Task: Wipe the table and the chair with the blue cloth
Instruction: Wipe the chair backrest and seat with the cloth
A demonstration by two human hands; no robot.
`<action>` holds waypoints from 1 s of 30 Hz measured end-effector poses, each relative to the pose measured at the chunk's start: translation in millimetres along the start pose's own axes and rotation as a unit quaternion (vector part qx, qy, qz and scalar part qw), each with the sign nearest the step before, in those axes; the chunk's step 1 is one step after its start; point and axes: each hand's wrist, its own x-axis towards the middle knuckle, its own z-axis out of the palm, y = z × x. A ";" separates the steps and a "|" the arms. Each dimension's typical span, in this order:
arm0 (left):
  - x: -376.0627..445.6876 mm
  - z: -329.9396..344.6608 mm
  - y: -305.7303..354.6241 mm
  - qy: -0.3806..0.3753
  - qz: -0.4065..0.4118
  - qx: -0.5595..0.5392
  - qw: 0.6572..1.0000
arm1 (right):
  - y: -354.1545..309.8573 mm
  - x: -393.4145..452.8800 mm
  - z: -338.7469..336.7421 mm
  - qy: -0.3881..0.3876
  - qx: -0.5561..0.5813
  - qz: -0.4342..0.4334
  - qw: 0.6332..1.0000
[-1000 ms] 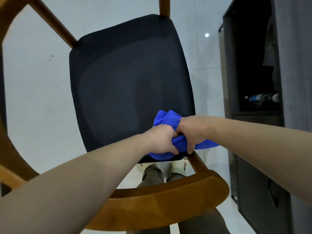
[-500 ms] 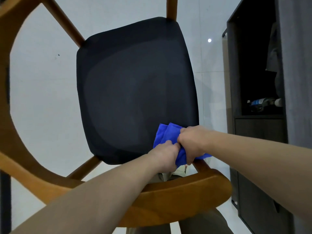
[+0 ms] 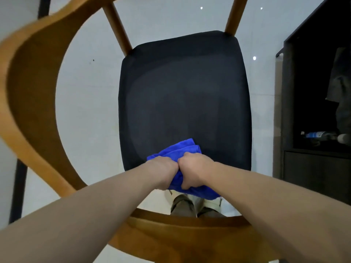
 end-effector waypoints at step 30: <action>65.1 -141.9 121.1 0.144 0.033 -0.164 0.975 | 190.8 -71.2 -55.5 0.031 0.027 0.102 0.994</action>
